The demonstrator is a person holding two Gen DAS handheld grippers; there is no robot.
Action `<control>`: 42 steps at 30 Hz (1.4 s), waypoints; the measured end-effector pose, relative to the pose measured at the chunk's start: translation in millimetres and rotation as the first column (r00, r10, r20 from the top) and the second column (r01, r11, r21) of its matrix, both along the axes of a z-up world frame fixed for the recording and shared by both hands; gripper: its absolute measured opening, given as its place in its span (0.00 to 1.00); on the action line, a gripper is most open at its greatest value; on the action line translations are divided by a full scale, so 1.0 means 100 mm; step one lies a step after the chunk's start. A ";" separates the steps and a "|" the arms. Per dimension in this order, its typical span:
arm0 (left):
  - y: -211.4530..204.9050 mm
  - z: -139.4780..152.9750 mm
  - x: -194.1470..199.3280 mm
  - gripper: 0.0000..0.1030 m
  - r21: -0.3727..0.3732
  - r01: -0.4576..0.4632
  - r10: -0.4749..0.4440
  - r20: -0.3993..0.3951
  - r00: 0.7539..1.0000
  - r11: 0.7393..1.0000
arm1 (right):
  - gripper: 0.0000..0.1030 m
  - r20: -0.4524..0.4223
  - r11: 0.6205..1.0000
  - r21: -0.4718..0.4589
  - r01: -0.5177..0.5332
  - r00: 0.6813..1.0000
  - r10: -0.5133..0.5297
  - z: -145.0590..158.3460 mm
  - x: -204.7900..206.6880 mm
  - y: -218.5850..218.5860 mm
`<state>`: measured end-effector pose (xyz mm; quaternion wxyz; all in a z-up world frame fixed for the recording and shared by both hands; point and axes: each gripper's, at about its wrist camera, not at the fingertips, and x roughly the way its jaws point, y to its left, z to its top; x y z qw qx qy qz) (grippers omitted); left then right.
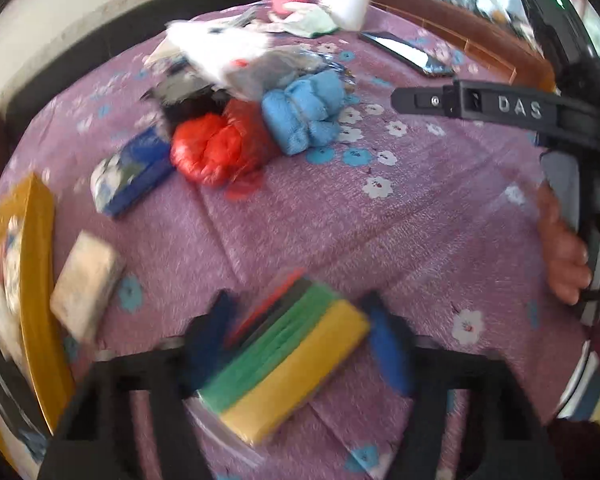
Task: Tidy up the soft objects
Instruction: 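Grasp the clear sponge-strip bag with the left tool while the right tool grasps the blue cloth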
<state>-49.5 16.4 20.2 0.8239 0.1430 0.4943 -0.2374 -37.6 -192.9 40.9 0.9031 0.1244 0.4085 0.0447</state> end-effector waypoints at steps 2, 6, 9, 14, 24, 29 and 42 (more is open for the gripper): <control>0.11 0.05 -0.05 0.52 -0.042 -0.036 0.036 0.001 0.999 0.998 | 0.72 -0.025 0.997 0.020 -0.072 0.997 0.073 0.03 0.07 0.13; 0.44 0.24 -0.21 0.52 -0.163 -0.106 0.107 -0.002 0.994 0.981 | 0.72 -0.059 0.991 -0.006 -0.134 0.989 0.134 0.06 0.31 0.45; 0.67 0.36 -0.31 0.52 -0.227 -0.146 0.149 -0.002 0.989 0.963 | 0.61 -0.074 0.988 -0.052 -0.147 0.987 0.142 0.02 0.43 0.65; 1.09 0.52 -0.38 0.52 -0.352 -0.235 0.245 -0.019 0.969 0.906 | 0.21 -0.099 0.986 -0.032 -0.166 0.982 0.162 0.02 0.43 0.78; 2.43 0.68 -0.46 0.50 -0.423 -0.494 0.525 -0.049 0.850 0.760 | 0.20 -0.015 0.966 0.011 -0.258 0.966 0.259 0.54 -0.09 0.95; 2.49 0.65 -0.52 0.59 -0.415 -0.509 0.531 -0.073 0.844 0.754 | 0.20 0.018 0.940 0.017 -0.340 0.940 0.340 0.73 -0.18 1.29; 0.94 0.12 -0.26 0.85 -0.130 -0.218 0.217 -0.025 0.976 0.967 | 0.20 -0.008 0.936 0.048 -0.349 0.937 0.350 0.59 -0.40 1.29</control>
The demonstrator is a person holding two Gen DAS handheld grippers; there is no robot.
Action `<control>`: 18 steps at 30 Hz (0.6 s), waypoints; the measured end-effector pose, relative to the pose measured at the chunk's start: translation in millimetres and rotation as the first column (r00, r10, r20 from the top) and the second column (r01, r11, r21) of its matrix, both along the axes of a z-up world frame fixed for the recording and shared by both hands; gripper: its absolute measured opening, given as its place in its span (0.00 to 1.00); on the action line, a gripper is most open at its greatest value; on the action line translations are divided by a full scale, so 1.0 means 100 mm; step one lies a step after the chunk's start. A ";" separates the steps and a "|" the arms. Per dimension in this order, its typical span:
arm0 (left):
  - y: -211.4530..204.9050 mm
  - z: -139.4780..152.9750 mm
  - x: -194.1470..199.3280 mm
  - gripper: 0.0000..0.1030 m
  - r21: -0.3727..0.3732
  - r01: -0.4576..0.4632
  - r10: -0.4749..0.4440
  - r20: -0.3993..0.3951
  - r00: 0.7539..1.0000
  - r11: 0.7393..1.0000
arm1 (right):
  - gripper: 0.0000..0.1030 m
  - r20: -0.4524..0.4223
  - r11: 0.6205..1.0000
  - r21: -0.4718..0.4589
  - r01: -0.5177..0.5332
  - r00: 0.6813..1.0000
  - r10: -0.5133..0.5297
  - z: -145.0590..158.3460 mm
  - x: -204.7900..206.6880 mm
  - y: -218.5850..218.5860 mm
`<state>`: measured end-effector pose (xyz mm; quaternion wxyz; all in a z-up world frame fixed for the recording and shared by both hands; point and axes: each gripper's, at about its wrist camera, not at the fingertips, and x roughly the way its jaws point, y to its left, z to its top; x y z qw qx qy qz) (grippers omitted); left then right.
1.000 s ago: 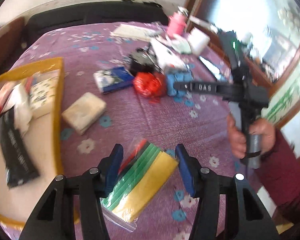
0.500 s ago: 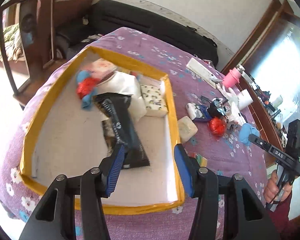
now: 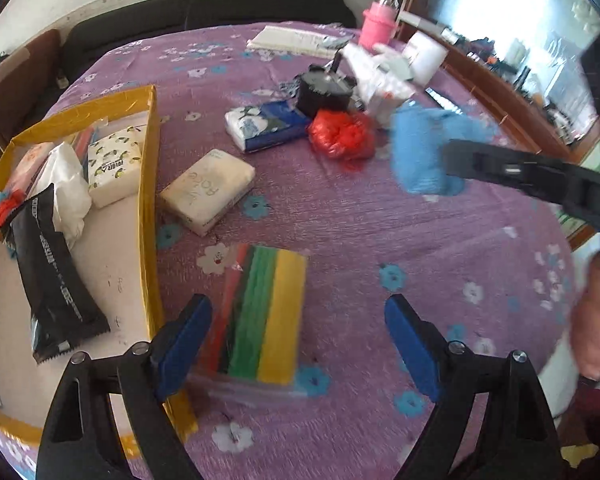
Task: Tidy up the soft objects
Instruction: 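Grasp the clear sponge-strip bag with the left tool while the right tool grasps the blue cloth, then carry the sponge-strip bag and blue cloth into the tray and release both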
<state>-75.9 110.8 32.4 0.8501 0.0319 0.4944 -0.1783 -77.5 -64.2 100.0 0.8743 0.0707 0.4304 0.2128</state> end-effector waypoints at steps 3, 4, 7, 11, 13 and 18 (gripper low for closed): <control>-0.07 -0.09 0.07 0.85 0.079 0.000 -0.001 0.010 1.000 0.997 | 0.20 -0.007 1.000 0.008 0.016 1.000 -0.016 -0.04 -0.03 -0.14; -0.11 -0.12 0.07 0.85 0.107 0.003 -0.004 0.009 1.000 0.994 | 0.20 -0.012 1.000 0.013 0.019 1.000 -0.019 -0.07 -0.03 -0.18; -0.28 -0.24 0.02 0.83 0.145 0.057 -0.054 -0.026 0.998 0.988 | 0.20 -0.027 0.999 0.028 0.026 0.999 -0.025 -0.13 -0.03 -0.22; -0.31 -0.17 -0.05 0.36 0.119 0.088 -0.087 -0.009 0.996 0.989 | 0.20 -0.027 0.999 0.036 0.016 1.000 -0.015 -0.16 -0.07 -0.21; -0.22 -0.11 -0.02 0.36 0.065 0.070 -0.069 -0.016 0.998 0.995 | 0.20 -0.024 0.999 0.038 0.014 1.000 -0.014 -0.14 -0.10 -0.21; -0.05 0.05 -0.07 0.35 0.007 0.027 -0.027 0.020 0.999 1.000 | 0.20 -0.012 0.999 0.041 0.019 1.000 -0.018 -0.11 -0.12 -0.23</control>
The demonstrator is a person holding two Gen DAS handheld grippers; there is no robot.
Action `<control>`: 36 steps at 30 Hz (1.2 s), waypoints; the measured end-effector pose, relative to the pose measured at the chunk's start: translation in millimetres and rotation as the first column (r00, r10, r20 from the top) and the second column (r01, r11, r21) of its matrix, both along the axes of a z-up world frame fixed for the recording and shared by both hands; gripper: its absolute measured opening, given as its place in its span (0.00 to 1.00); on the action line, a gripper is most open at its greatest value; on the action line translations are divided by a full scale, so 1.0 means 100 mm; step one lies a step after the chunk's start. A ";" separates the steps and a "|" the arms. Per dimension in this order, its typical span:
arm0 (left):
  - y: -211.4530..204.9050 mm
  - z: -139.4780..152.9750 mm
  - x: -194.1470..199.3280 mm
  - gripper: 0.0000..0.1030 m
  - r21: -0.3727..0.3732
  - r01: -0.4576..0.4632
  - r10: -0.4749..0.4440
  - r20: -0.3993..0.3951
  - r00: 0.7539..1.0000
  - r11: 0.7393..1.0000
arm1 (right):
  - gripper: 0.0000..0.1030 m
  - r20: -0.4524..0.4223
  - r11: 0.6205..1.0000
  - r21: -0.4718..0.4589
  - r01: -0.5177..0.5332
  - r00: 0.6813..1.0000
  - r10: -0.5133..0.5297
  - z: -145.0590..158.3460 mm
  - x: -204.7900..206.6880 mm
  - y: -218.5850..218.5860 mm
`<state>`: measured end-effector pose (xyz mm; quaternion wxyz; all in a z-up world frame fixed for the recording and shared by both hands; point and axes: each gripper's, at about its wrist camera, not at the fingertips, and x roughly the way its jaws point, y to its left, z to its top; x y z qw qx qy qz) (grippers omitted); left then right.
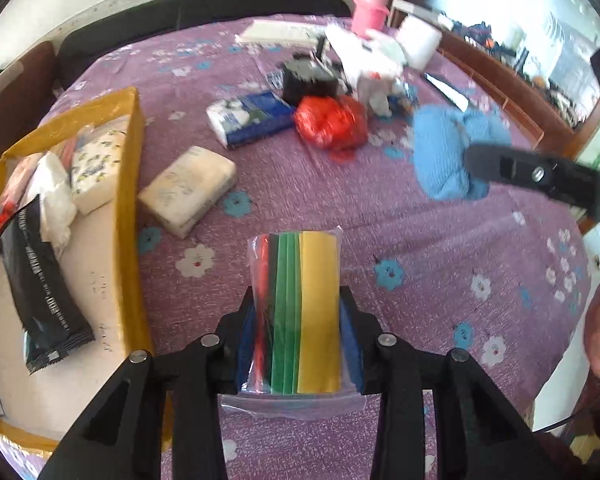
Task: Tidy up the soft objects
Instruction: 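Carry the sponge-strip bag and blue cloth into the tray and release both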
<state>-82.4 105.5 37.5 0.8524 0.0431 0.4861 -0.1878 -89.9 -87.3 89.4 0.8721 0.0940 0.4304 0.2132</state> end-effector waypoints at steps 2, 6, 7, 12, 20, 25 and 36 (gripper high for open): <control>0.08 0.11 -0.09 0.35 -0.038 -0.009 0.010 0.016 1.000 0.999 | 0.20 -0.002 1.000 0.000 -0.001 1.000 0.001 0.00 0.00 0.01; 0.31 0.39 -0.20 0.35 -0.069 -0.046 0.050 0.056 0.997 0.997 | 0.20 -0.002 1.000 -0.002 -0.025 1.000 0.025 0.04 0.00 0.12; 0.35 0.44 -0.18 0.35 -0.064 -0.067 0.071 0.063 0.995 0.996 | 0.20 0.000 0.999 -0.004 -0.040 0.999 0.040 0.07 0.01 0.18; 1.03 0.50 -0.02 0.35 0.011 -0.232 0.231 0.080 0.970 0.973 | 0.20 -0.003 0.993 0.004 -0.117 0.993 0.117 0.16 0.07 0.53; 2.10 0.20 0.53 0.36 0.041 -0.435 0.436 -0.012 0.900 0.900 | 0.21 -0.050 0.949 0.010 -0.314 0.948 0.314 0.10 0.31 1.66; 2.38 0.08 0.81 0.36 0.027 -0.486 0.486 -0.032 0.873 0.874 | 0.21 -0.105 0.911 0.002 -0.412 0.906 0.410 -0.08 0.43 2.37; 2.67 0.41 0.49 0.75 -0.147 -0.518 0.526 0.023 0.850 0.843 | 0.22 -0.112 0.865 -0.052 -0.499 0.864 0.492 -0.25 0.57 3.13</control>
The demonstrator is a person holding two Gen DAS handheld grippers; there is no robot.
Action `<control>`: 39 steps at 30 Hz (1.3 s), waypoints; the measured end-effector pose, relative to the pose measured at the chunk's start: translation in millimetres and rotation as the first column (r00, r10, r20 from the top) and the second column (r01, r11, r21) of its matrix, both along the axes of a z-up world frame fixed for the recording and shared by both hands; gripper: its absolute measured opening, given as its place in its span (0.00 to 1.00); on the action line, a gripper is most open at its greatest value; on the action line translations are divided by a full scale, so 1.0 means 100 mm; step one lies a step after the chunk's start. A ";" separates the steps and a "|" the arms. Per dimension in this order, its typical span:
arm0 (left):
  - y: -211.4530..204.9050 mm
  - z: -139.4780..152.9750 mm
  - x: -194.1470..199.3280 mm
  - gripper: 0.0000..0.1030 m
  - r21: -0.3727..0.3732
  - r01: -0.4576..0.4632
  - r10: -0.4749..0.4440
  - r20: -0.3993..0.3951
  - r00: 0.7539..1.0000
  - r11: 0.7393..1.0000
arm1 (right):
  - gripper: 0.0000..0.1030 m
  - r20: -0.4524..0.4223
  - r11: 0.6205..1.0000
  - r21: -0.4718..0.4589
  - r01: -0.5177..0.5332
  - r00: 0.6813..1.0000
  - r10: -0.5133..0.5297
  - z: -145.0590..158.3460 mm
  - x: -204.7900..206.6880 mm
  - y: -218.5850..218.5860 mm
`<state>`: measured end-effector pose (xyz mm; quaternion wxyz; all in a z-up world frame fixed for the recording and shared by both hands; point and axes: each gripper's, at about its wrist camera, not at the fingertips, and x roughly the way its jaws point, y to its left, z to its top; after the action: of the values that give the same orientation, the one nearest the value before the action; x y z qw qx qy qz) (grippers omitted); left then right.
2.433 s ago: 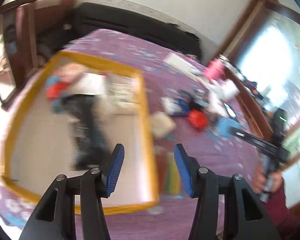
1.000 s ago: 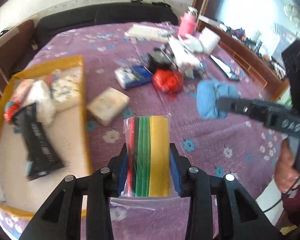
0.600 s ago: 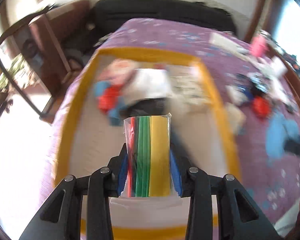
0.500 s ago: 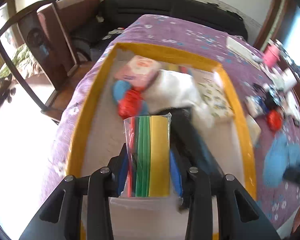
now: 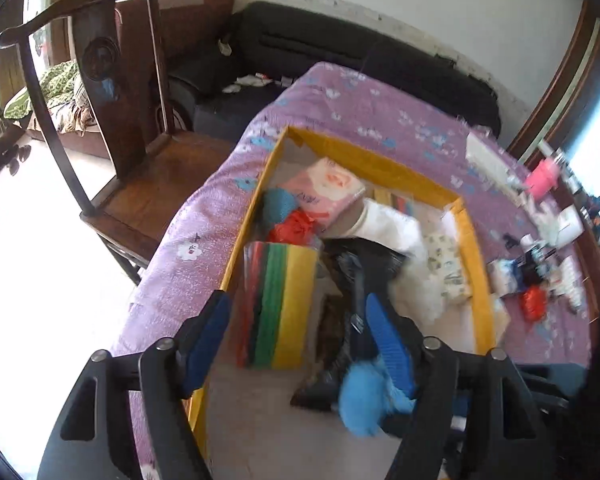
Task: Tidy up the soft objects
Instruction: 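Carry the sponge-strip bag and blue cloth into the tray and release both, then withdraw both open tools from the tray back over the pile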
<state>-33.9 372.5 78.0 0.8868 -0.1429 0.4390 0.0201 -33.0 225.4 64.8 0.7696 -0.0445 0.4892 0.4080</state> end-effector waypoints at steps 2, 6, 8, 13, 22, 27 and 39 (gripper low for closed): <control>0.01 0.14 -0.16 0.81 0.005 -0.026 0.026 0.047 0.999 1.000 | 0.25 0.084 0.999 -0.047 0.009 0.996 -0.005 0.00 -0.01 0.10; -0.06 0.35 -0.37 0.86 0.084 -0.069 0.059 0.111 0.992 0.994 | 0.25 0.245 0.977 -0.208 0.052 0.970 0.000 -0.05 -0.08 0.20; -0.13 0.40 -0.42 0.90 0.141 -0.093 0.076 0.126 0.989 0.986 | 0.26 0.245 0.978 -0.205 0.040 0.970 0.012 -0.04 -0.14 0.13; -0.41 0.43 -0.52 0.90 0.278 -0.127 0.086 0.156 0.984 0.952 | 0.45 0.318 0.983 -0.166 0.079 0.948 -0.023 0.17 -0.31 -0.18; -1.00 0.45 -0.64 0.90 0.414 -0.084 0.020 0.156 0.988 0.907 | 0.60 0.357 0.977 -0.045 0.211 0.916 -0.181 0.50 -0.47 -0.93; -1.30 0.48 -0.71 0.90 0.431 -0.048 -0.016 0.143 0.990 0.901 | 0.62 0.332 0.951 -0.018 0.310 0.899 -0.287 0.48 -0.49 -1.45; -2.01 0.46 -0.70 0.91 0.491 0.037 -0.095 0.093 0.991 0.870 | 0.62 0.290 0.868 0.000 0.497 0.830 -0.476 0.35 -0.50 -2.64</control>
<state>-103.7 171.3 124.0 0.9180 0.0995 0.3728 0.0916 -83.4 -38.1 99.8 0.9072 -0.0051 0.3852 0.1692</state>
